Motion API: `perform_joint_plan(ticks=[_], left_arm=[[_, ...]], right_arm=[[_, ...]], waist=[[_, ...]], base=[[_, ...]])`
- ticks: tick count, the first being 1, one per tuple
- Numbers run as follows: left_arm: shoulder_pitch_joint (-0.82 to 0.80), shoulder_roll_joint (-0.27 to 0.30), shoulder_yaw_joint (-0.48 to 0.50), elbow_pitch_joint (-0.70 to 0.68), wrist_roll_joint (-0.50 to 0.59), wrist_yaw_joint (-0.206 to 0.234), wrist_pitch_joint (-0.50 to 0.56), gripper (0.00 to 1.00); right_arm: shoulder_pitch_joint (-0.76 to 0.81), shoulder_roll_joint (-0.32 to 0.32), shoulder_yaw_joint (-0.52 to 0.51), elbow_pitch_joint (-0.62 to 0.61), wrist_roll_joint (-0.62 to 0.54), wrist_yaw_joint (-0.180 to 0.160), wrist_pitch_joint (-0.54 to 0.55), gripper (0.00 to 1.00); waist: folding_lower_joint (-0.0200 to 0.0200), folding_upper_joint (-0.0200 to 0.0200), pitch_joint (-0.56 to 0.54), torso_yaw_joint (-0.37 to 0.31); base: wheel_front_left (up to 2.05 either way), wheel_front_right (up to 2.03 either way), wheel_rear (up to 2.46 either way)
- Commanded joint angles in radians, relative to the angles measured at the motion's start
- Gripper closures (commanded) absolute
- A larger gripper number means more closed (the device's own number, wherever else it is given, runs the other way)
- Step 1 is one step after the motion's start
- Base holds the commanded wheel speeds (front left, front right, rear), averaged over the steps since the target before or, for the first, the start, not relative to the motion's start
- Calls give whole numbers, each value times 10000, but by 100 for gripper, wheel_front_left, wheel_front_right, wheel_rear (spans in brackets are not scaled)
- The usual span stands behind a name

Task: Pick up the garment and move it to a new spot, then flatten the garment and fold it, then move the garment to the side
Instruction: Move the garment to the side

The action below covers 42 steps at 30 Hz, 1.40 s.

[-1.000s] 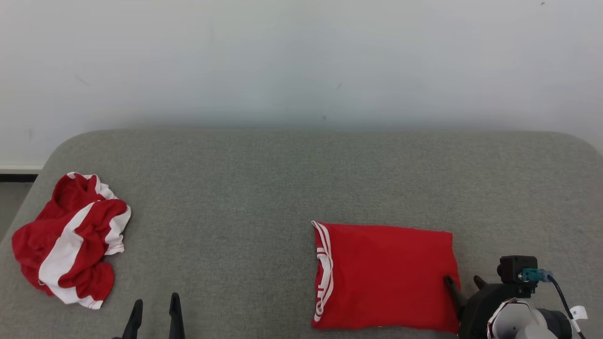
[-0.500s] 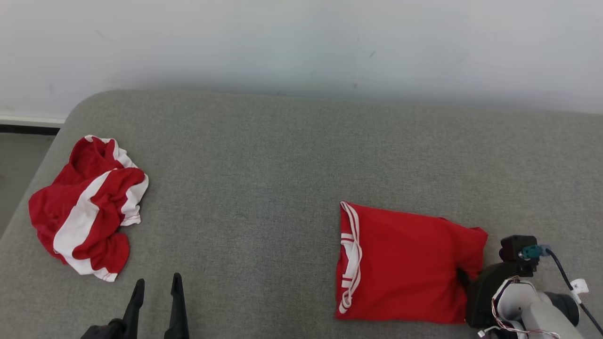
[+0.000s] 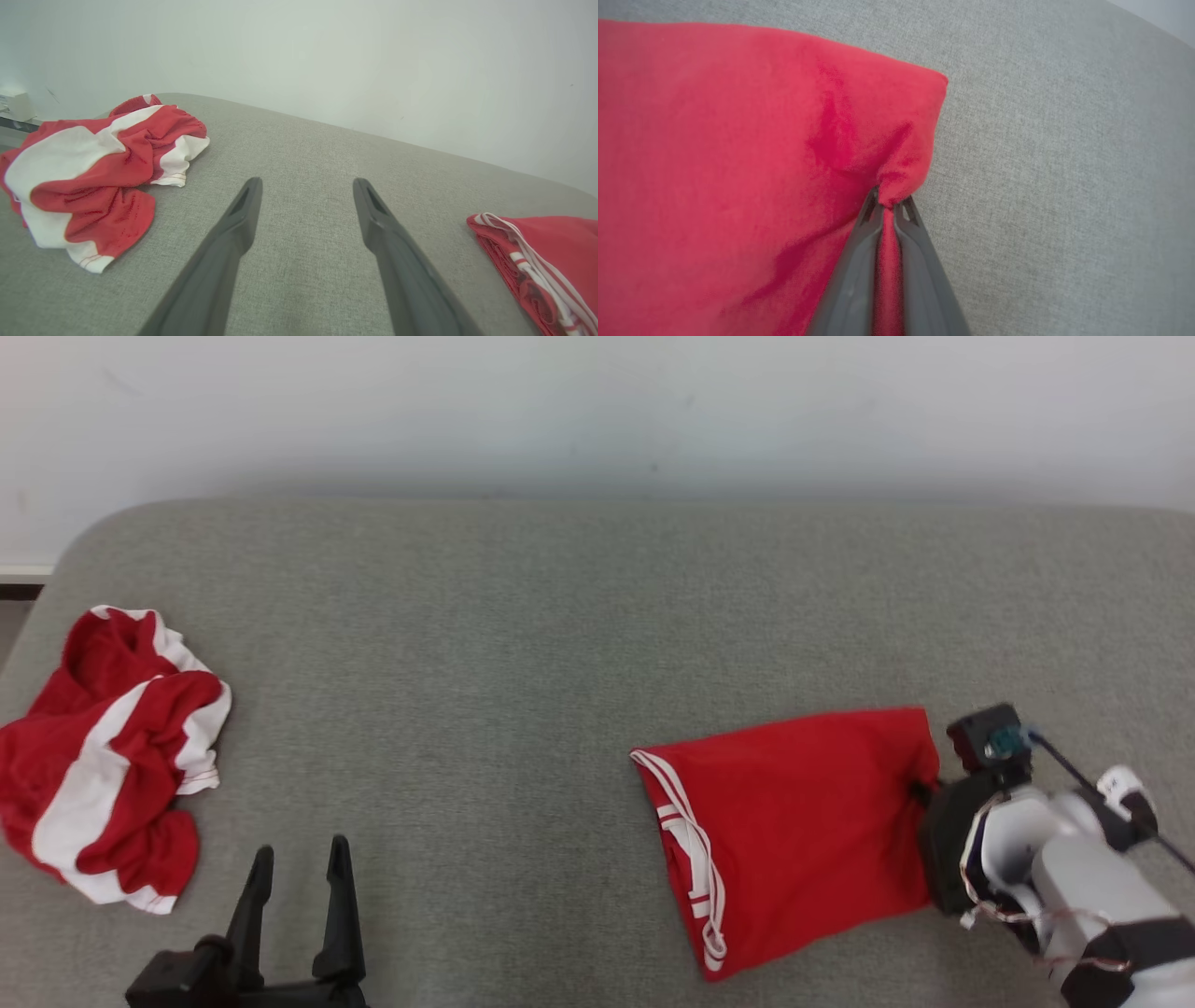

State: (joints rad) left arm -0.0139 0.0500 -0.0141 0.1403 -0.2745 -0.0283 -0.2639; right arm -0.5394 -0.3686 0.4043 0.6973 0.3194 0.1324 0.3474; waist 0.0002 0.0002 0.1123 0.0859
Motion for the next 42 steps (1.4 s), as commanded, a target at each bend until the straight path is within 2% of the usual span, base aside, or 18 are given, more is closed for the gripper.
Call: perform_joint_plan(ticks=[1, 5, 10, 19, 29, 42], left_arm=[[-231, 8, 4, -102, 80, -69, -3, 0], [-562, 10, 100, -450, 211, -122, -3, 0], [-822, 11, 49, -827, 361, -198, -3, 0], [-1564, 14, -156, -1268, 847, -502, -4, 0], [-1950, 14, -27, -1431, 1208, -689, -3, 0], [-2154, 14, 34, -1534, 1256, -861, -3, 0]], right_arm=[[-386, -304, 274, -122, 41, -34, 23, 100], [-1284, -849, 889, -362, 248, -34, -143, 100], [-1930, -1395, 990, -204, 304, -34, -453, 100], [-2966, -2260, -131, 761, -127, -34, -1604, 100], [-3484, -2336, -1275, 1483, -1384, -34, -2710, 100], [-3387, -2803, -2264, 1464, -2987, -34, -3515, 100]], waist=[[-2, -2, 530, -544], [-2, -2, 1101, -1173], [-2, -2, 1615, -1747], [-2, -2, 2653, -2527], [-2, -2, 3188, -2796], [-2, -2, 3288, -2551]], base=[[0, 0, 0], [0, 0, 0], [0, 0, 0], [0, 0, 0], [0, 0, 0], [0, 0, 0]])
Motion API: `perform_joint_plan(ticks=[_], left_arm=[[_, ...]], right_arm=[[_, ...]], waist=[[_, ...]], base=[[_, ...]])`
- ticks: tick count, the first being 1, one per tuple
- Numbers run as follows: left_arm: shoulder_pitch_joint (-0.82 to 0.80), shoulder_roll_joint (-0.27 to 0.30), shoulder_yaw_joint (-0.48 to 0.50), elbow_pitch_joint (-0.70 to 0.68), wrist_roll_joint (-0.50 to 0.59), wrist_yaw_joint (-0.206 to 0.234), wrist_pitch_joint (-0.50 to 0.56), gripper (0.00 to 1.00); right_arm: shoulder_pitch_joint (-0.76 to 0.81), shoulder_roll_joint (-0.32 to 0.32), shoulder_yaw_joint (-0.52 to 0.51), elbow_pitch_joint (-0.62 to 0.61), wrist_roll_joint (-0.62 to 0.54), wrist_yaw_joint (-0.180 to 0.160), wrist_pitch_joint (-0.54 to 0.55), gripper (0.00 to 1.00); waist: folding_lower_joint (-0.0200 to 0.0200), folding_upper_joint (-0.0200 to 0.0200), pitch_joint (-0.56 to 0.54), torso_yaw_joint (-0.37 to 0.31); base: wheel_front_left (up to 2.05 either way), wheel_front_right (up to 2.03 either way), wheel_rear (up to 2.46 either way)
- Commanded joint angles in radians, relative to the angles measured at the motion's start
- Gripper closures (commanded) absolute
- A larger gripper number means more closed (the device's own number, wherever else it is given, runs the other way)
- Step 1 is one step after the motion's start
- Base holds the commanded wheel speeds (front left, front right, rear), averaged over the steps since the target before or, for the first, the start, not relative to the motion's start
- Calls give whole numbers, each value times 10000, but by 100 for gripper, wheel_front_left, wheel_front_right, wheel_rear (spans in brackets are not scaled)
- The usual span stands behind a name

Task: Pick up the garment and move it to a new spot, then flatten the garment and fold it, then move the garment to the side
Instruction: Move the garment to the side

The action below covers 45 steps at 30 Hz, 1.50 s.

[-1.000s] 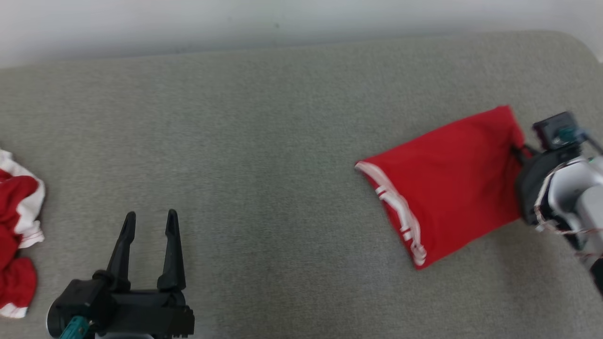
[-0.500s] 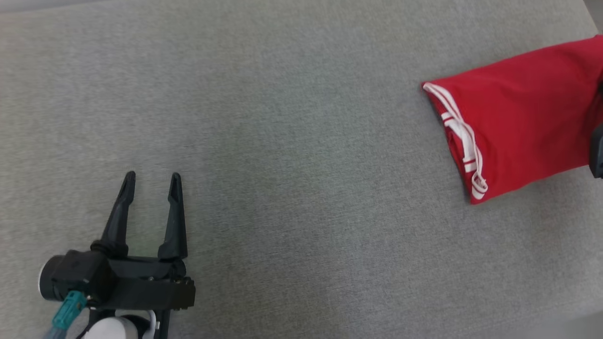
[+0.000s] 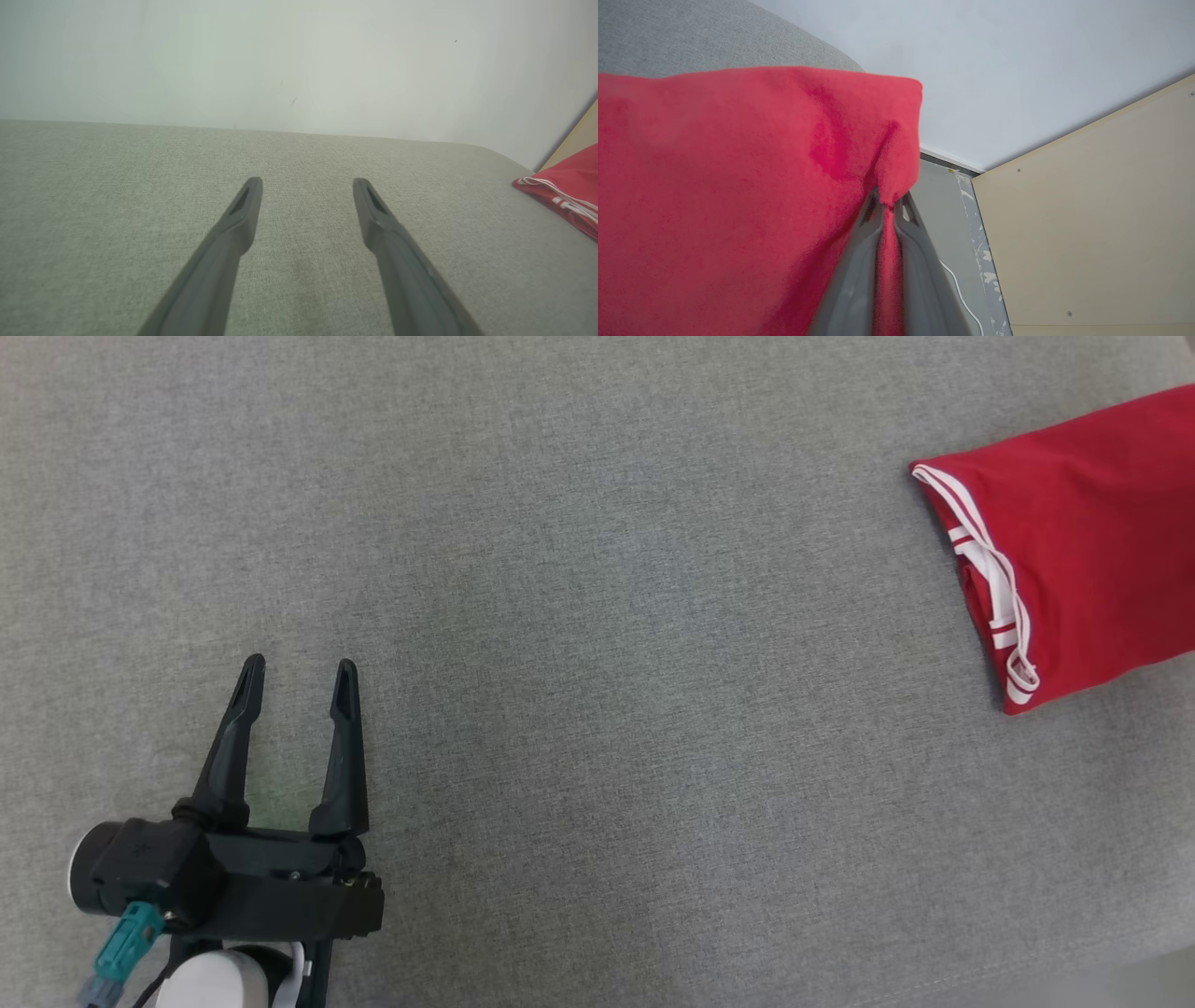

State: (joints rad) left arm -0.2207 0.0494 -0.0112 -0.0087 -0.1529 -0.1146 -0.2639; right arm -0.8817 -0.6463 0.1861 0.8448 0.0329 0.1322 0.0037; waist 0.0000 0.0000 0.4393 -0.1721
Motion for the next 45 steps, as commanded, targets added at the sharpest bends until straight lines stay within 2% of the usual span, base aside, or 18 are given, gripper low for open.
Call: perform_joint_plan(ticks=[1, 3, 4, 12, 19, 26, 31, 36, 40, 45], left_arm=[[-69, 20, -16, -61, 33, 0, -3, 0], [-42, 20, -45, -49, 6, 4, -3, 0], [-39, 20, -59, -21, -9, 8, -3, 0], [141, 19, -102, 141, -182, 106, -3, 0], [638, 17, 34, 393, -376, 331, -4, 0], [1384, 17, 182, 689, -490, 612, -1, 0], [2021, 14, 460, 1116, -610, 586, -2, 0], [2525, 14, 693, 1209, -606, 710, -2, 0], [2786, 11, 829, 1292, -555, 672, -2, 0], [2960, 14, 852, 1580, -418, 655, -2, 0]], right_arm=[[68, -32, -164, -5, -196, -32, -118, 100], [130, -10, -384, -30, -329, -32, -270, 100], [208, 46, -442, -32, -412, -32, -332, 0], [701, 511, -813, -301, -667, -32, -715, 0], [1717, 1288, -1067, -989, -72, -32, -1384, 0], [3466, 2174, -774, -2366, 864, -32, -2285, 0], [4997, 3151, -782, -3684, 1625, -32, -2561, 0], [6355, 3790, -108, -4771, 1713, -32, -2635, 0], [6967, 4190, 184, -4852, 1650, -32, -2679, 0], [7386, 4700, -124, -4607, 1639, -31, -2693, 0]], waist=[[0, 0, 23, 43], [0, 0, 16, 72], [0, 0, -2, 90], [0, 0, -426, 314], [0, 0, -1431, 662], [0, 0, -2901, 1047], [0, 0, -3937, 1154], [0, 0, -4504, 1127], [0, 0, -4712, 1091], [0, 0, -4991, 1131]], base=[[0, 0, 0], [0, 0, 0], [0, 0, 0], [0, 0, 0], [0, 0, 0], [0, 0, 0], [0, 0, 0], [0, 0, 0], [0, 0, 0], [0, 0, 0]])
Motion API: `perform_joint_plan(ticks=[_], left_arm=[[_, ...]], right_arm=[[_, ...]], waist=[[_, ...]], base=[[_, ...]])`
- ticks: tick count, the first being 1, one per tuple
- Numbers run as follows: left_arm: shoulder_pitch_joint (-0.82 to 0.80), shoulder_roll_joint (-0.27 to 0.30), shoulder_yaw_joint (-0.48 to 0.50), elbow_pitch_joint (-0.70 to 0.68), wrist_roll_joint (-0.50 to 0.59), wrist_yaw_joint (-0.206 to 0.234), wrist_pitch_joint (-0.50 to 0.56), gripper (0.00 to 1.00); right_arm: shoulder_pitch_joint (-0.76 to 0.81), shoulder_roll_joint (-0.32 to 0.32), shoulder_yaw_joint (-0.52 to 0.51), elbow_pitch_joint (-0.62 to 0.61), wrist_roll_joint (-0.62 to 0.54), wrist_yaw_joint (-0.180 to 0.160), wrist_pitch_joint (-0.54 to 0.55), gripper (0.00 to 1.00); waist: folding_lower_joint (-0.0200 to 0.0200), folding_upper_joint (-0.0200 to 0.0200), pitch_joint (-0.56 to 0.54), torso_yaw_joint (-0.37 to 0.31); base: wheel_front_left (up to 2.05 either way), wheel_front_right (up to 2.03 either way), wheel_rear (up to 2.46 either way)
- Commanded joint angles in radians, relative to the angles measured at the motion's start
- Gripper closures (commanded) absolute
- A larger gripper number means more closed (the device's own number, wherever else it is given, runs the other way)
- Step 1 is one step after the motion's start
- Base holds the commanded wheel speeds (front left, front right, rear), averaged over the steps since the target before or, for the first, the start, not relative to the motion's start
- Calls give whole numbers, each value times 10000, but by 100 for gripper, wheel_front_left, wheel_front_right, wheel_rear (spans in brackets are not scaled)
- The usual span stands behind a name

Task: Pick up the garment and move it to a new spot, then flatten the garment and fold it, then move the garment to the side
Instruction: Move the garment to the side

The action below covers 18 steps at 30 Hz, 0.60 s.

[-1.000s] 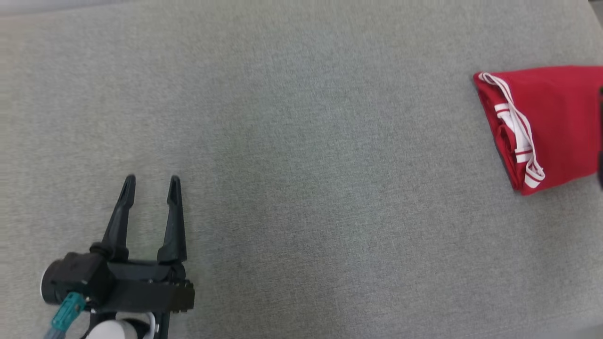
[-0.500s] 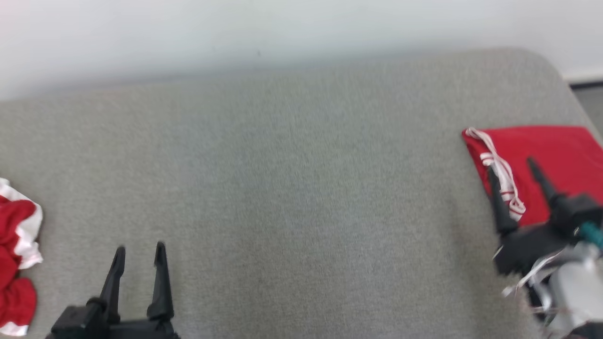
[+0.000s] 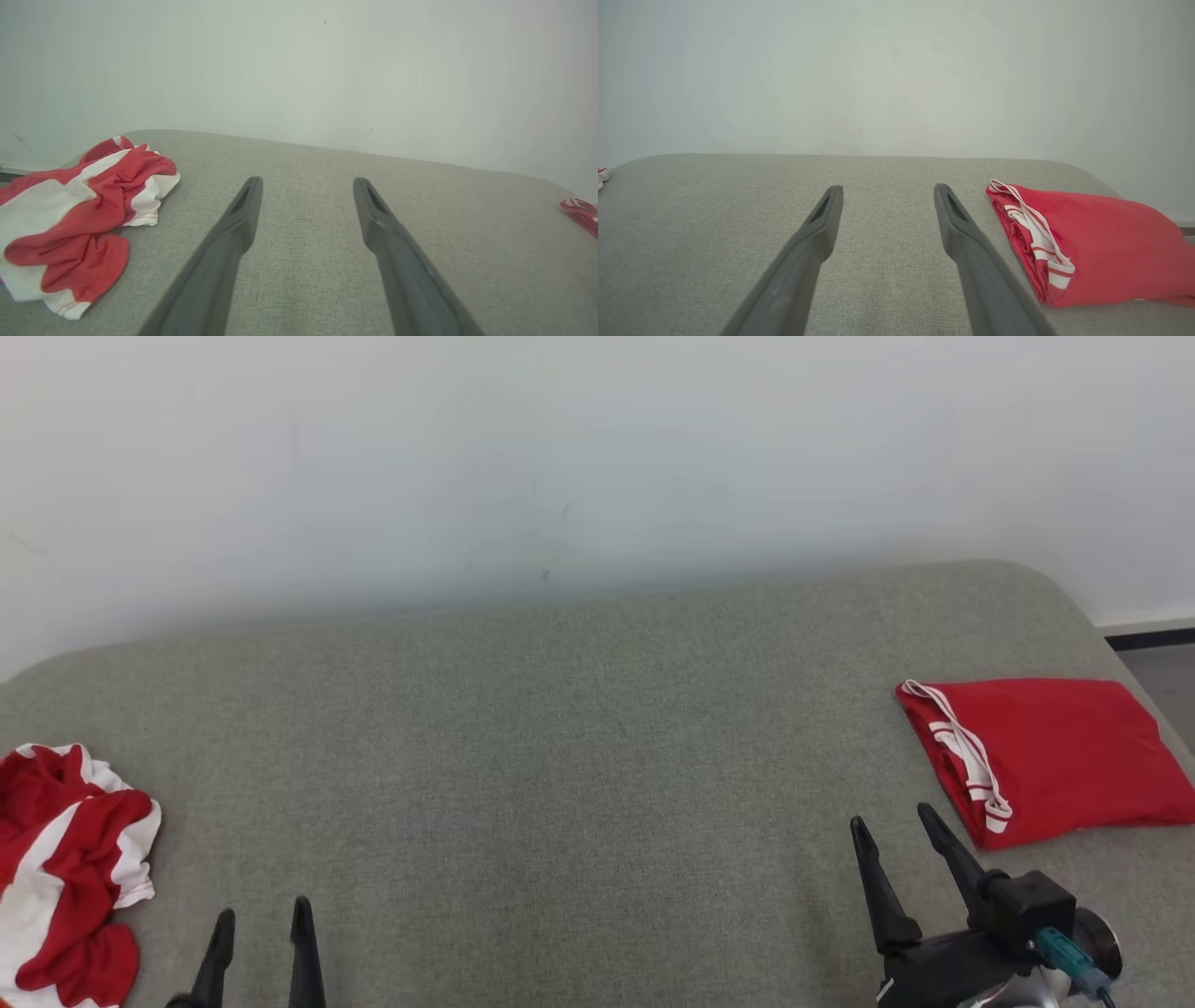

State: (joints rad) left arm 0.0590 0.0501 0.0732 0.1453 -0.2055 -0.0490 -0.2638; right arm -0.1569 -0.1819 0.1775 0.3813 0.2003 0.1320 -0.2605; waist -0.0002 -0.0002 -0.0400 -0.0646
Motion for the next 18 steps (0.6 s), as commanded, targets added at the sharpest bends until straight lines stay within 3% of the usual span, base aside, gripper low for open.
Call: perform_joint_plan(ticks=[1, 6, 18], left_arm=[[192, 8, 2, 123, 123, 2, -4, 0], [440, 6, -7, 417, 171, 50, -4, 0], [544, 6, 34, 496, 145, 19, -4, 0]], right_arm=[[203, 141, -146, 72, -70, -29, -52, 0], [467, 552, -736, 45, -280, -29, -54, 0], [481, 700, -830, 41, -461, -29, -57, 0]], waist=[[2, 2, -252, 64], [2, 2, -500, 75], [2, 2, -594, 66]], base=[[0, 0, 0], [0, 0, 0], [0, 0, 0]])
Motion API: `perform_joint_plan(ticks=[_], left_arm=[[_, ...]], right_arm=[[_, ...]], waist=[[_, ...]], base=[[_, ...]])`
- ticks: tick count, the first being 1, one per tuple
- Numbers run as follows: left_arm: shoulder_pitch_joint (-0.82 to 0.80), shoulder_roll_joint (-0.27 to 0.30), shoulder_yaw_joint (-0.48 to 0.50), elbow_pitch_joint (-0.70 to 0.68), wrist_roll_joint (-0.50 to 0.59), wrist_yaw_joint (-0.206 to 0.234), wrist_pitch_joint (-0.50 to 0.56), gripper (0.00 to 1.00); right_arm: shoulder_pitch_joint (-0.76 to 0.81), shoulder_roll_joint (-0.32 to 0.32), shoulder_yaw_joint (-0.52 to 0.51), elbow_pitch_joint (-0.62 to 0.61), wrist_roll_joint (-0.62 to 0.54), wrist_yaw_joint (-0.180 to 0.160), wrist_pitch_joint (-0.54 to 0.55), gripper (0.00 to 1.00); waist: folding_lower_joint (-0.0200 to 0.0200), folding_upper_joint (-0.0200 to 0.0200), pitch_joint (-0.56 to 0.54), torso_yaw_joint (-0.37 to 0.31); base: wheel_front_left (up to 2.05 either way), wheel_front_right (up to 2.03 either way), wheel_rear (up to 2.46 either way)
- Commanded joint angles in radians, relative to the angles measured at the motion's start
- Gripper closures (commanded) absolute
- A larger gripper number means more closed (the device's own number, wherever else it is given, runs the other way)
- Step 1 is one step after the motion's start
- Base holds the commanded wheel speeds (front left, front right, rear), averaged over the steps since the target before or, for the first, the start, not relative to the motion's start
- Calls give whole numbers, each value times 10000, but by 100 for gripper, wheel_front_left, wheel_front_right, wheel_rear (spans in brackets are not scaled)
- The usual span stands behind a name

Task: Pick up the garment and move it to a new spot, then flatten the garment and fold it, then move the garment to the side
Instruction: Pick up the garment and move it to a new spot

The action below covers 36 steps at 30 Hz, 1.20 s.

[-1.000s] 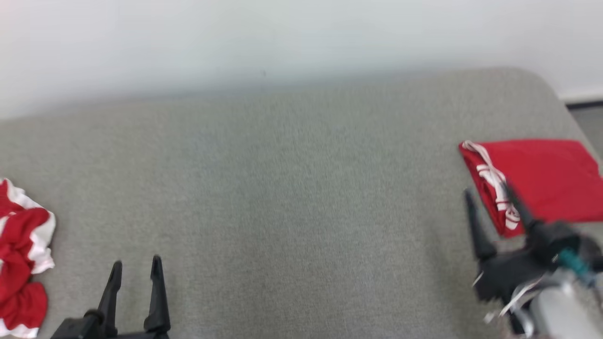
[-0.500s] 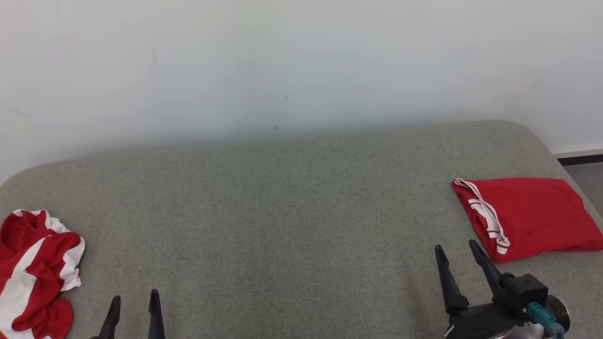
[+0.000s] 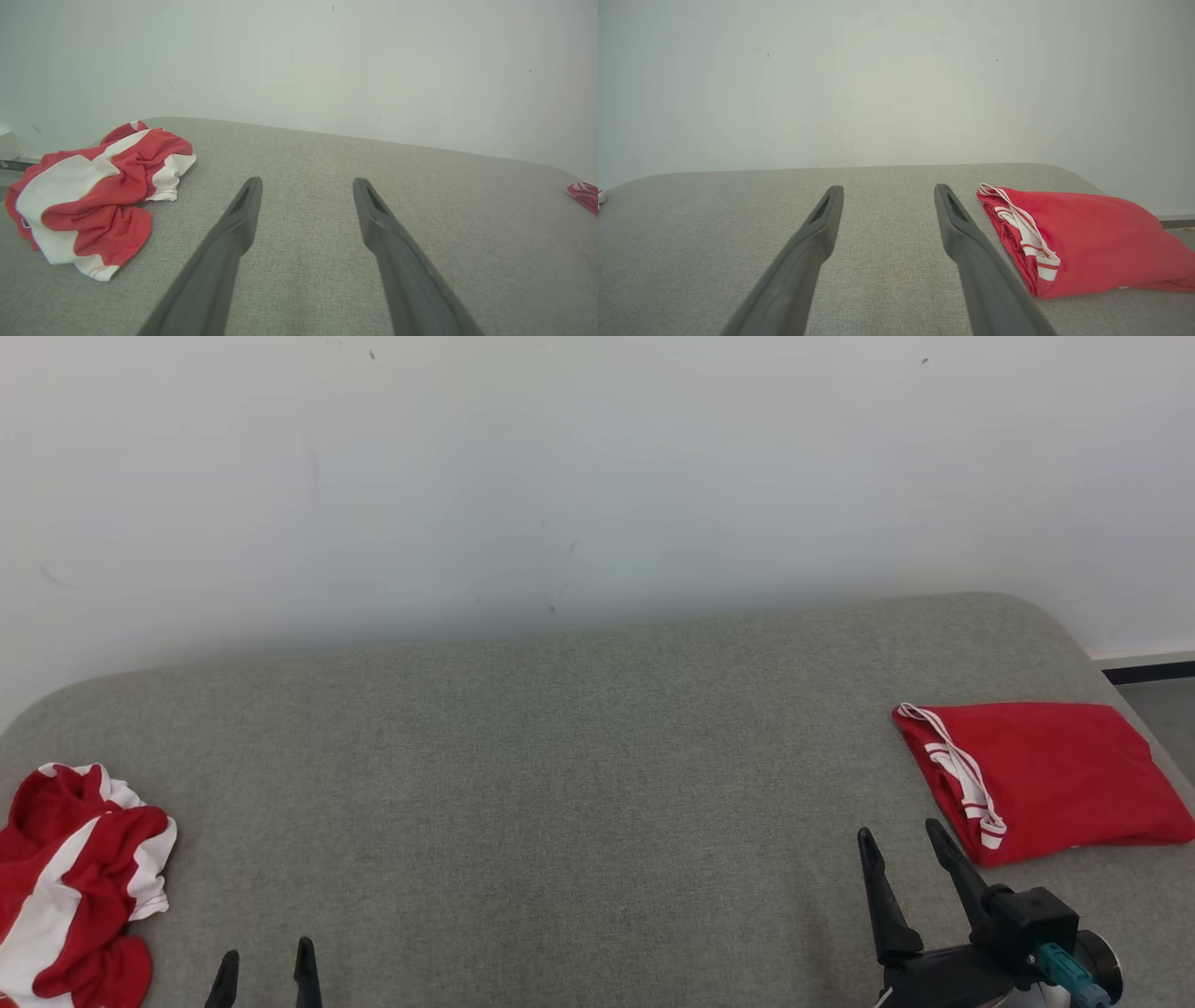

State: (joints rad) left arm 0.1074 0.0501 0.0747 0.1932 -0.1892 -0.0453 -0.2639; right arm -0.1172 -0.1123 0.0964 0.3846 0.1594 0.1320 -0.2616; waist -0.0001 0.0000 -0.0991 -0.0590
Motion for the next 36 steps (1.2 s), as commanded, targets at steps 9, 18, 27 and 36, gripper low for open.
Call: perform_joint_plan(ticks=[9, 18, 27, 36], left_arm=[[-48, 8, 26, 70, 59, -117, -2, 0], [-109, 6, 221, 143, 263, -183, -2, 0], [-67, 6, 555, 209, 582, -357, -2, 0], [39, 59, 903, 181, 734, -492, -2, 0]], right_arm=[[164, 103, -12, 121, 29, -29, -44, 0], [267, 226, 135, 55, 138, -29, -26, 0], [352, 421, 342, 55, 263, -29, -25, 0], [400, 546, 482, 99, 394, -29, -27, 0]], waist=[[1, 0, -52, 380], [1, 0, -127, 1605], [1, 0, -192, 3089], [1, 0, -251, 4048]], base=[[0, 0, 0], [0, 0, 0], [0, 0, 0], [0, 0, 0]])
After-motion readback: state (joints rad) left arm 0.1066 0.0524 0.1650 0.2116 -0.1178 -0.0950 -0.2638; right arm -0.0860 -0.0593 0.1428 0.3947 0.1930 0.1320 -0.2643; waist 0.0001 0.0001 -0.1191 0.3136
